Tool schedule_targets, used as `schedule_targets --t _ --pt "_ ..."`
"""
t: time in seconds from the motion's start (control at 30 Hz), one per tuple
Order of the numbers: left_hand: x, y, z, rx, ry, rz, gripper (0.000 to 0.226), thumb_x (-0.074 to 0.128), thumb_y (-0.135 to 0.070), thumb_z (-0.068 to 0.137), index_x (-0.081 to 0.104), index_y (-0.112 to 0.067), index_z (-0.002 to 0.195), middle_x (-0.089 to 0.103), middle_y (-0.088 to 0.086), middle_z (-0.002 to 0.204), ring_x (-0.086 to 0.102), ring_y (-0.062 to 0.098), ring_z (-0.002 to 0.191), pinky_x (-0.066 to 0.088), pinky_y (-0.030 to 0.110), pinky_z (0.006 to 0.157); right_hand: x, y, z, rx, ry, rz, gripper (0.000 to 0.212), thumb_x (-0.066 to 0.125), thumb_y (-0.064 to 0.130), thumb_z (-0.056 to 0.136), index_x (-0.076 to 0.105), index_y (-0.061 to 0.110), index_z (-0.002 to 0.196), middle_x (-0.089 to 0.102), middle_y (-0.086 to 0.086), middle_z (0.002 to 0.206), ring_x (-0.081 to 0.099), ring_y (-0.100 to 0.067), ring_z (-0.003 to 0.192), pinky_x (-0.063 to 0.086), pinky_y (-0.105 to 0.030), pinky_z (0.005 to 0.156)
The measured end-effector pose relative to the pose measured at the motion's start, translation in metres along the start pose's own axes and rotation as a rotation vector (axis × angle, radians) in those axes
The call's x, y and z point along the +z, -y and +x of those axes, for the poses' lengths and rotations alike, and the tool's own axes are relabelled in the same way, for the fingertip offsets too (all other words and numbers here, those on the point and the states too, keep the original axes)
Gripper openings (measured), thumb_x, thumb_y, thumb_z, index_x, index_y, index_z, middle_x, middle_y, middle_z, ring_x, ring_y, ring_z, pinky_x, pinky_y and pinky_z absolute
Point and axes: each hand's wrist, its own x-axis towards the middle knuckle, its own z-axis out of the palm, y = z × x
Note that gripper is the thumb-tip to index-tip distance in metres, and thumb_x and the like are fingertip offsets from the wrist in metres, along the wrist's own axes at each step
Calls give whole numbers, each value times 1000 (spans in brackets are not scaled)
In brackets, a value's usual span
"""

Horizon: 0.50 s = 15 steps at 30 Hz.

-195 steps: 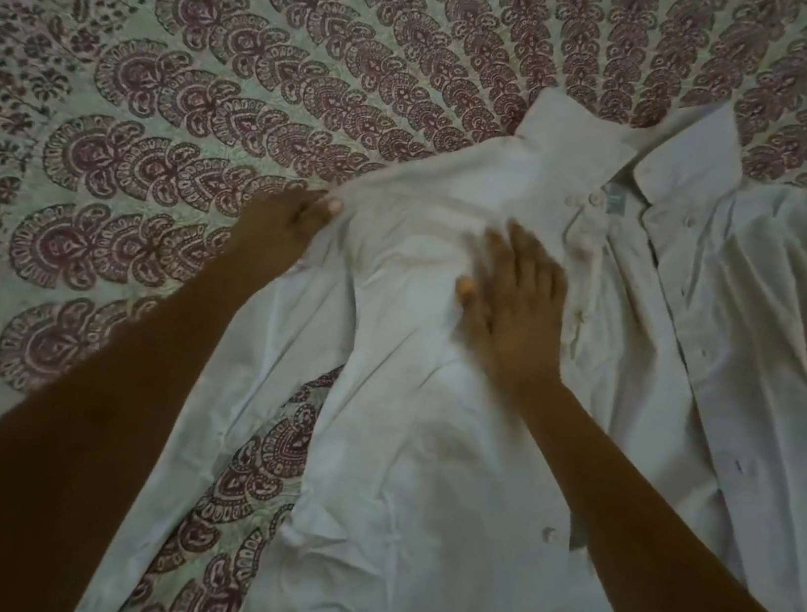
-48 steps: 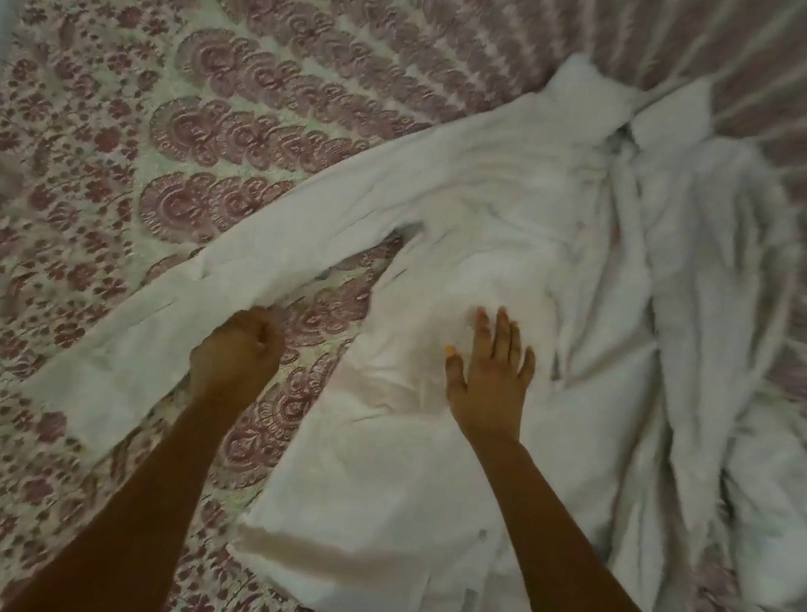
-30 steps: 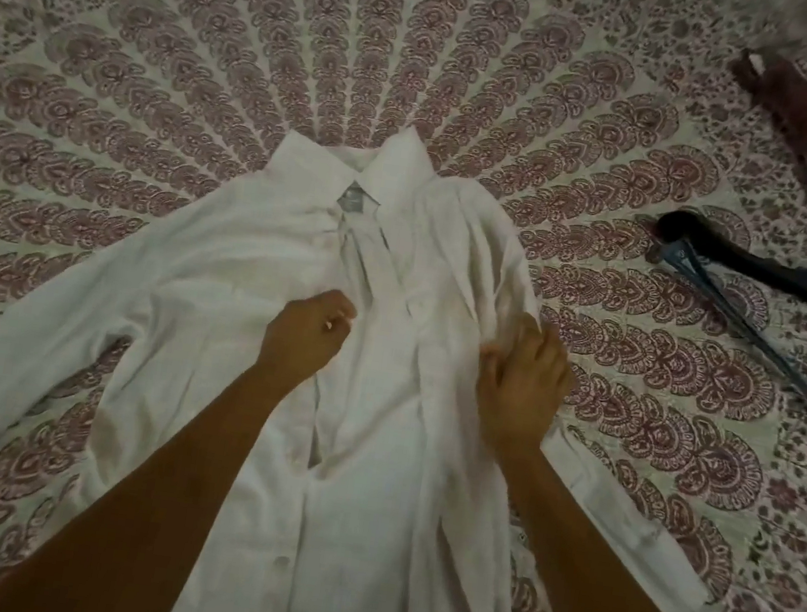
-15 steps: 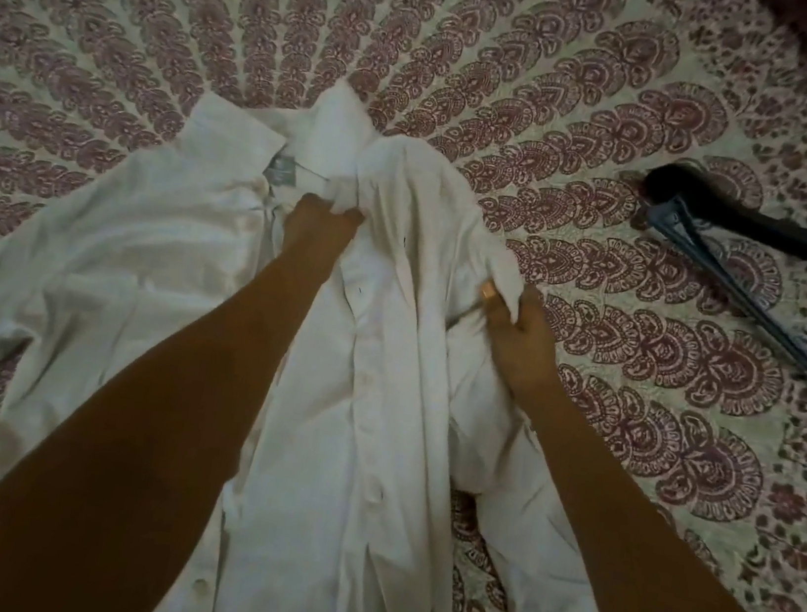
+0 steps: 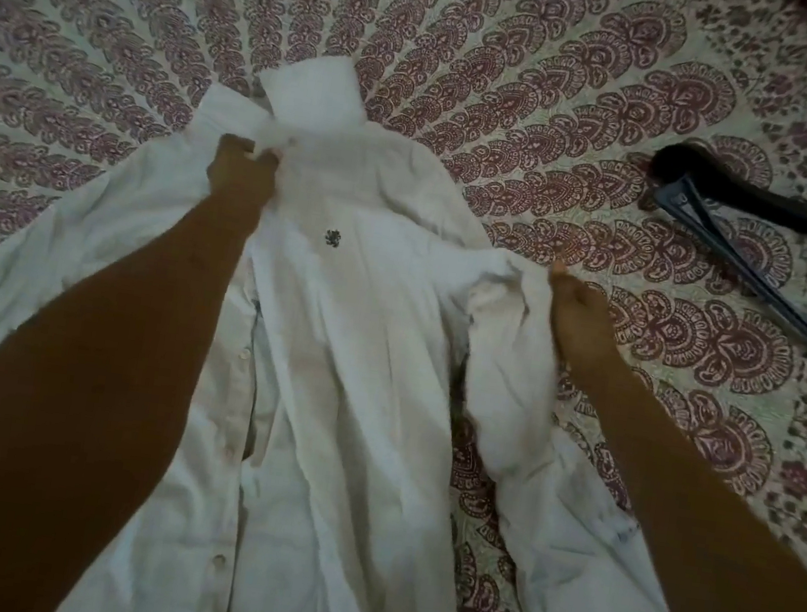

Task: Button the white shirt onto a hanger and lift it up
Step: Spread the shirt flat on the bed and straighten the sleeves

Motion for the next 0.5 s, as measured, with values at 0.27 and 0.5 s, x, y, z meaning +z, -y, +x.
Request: schedule_targets --t 0.27,0.5 --pt "-2 79 -103 -179 293 -127 48 58 -40 85 55 -6 119 62 15 116 61 33 101 52 37 81 19 -66 -104 -150 -243 -359 47 27 36 86 60 5 100 63 -14 87 55 -26 76 36 -30 64" --pt "-25 122 -171 -322 577 -370 24 68 -18 83 57 -9 102 61 6 83 55 13 57 45 20 46 32 -113 -186 -95 -351 -836 44 38 41 83 51 5 106 60 -18 89 56 -32 80 44 -39 72"
